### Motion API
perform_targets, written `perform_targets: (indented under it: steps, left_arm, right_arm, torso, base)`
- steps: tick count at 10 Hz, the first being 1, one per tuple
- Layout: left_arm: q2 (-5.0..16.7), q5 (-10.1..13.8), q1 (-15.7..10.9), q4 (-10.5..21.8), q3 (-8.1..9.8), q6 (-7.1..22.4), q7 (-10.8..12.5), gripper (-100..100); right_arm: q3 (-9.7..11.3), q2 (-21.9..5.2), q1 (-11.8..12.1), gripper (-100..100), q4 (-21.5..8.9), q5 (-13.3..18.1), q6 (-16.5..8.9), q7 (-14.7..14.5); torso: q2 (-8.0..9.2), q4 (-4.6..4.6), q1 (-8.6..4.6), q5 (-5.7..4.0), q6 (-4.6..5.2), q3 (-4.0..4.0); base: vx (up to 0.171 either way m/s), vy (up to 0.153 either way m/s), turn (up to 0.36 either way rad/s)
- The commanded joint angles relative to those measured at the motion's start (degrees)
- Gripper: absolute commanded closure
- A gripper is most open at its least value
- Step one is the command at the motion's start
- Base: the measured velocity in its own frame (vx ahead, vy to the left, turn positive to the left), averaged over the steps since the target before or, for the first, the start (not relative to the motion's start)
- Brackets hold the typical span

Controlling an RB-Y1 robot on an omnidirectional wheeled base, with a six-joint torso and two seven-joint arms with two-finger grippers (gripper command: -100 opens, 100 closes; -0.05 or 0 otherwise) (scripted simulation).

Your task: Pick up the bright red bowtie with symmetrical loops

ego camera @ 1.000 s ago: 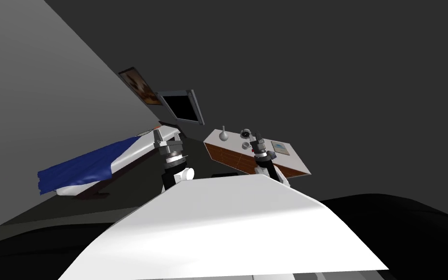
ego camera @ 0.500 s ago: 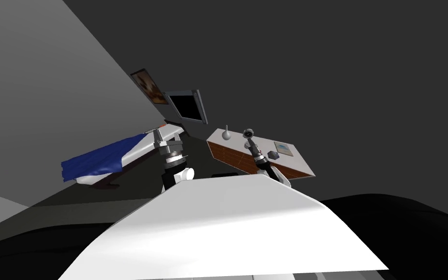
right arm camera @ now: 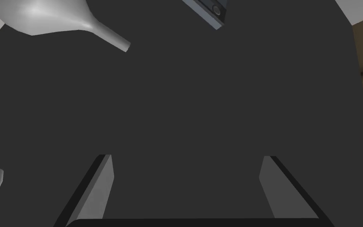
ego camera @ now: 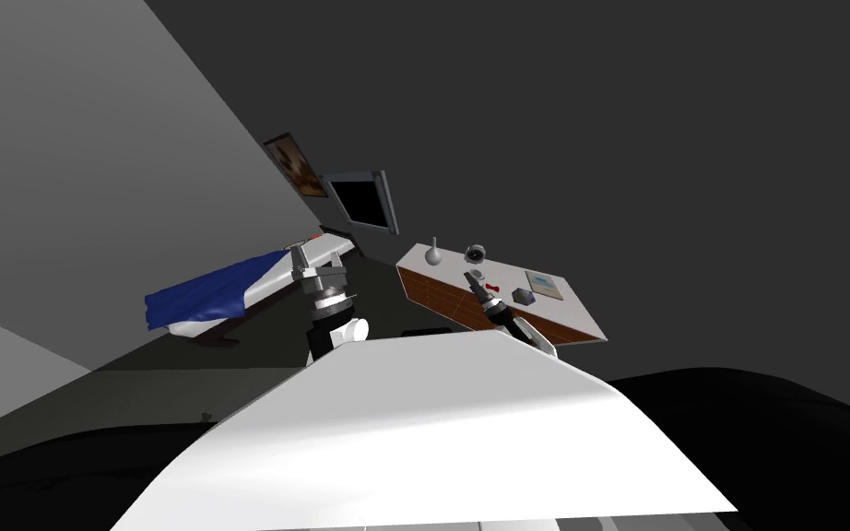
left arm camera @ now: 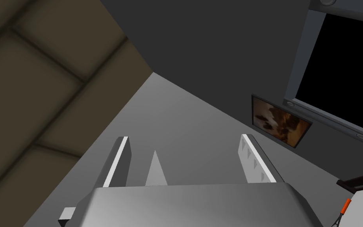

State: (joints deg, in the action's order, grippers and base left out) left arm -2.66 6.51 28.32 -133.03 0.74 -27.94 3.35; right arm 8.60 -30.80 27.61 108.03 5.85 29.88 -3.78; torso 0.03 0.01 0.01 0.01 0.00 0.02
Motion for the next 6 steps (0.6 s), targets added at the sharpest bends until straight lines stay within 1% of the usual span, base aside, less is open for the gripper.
perform_targets:
  steps: [1,2,3,4,5,6]
  left_arm:
    - [0.0,0.0,0.0,0.0,0.0,0.0,0.0,0]
    - [0.0,0.0,0.0,0.0,0.0,0.0,0.0,0]
    - [0.0,0.0,0.01,0.0,0.0,0.0,0.0,0]
    - [0.0,0.0,0.0,0.0,0.0,0.0,0.0,0]
    - [0.0,0.0,0.0,0.0,0.0,0.0,0.0,0]
    - [0.0,0.0,0.0,0.0,0.0,0.0,0.0,0]
  right_arm:
    - [0.17,-1.41,-0.28,-100,-2.86,0.45,0.49,-0.1]
    - [0.17,-1.41,-0.28,-100,-3.14,0.45,0.49,-0.1]
    - [1.06,-3.67,-0.49,-100,-5.26,1.75,0.49,-0.7]
    - [1.06,-3.67,-0.49,-100,-6.16,1.75,0.49,-0.7]
    - [2.02,-5.88,-0.69,-100,-8.09,3.11,0.51,-1.37]
    - [2.02,-5.88,-0.69,-100,-9.16,3.11,0.51,-1.37]
  torso:
    - [0.0,0.0,0.0,0.0,0.0,0.0]
    - [0.0,0.0,-0.01,0.0,0.02,0.0]
    - [-0.01,0.0,-0.03,-0.01,0.02,-0.01]
    - [-0.02,0.0,-0.02,0.0,0.0,-0.01]
    - [-0.02,0.0,-0.02,-0.01,0.02,-0.01]
    - [-0.04,-0.01,-0.02,0.0,0.0,-0.02]
  base:
    - [-0.006,0.011,0.061]
    - [0.0,0.0,0.0]
    - [-0.003,0.011,0.106]
    - [-0.001,0.007,0.067]
    - [0.002,0.012,0.116]
    - [0.003,0.007,0.059]
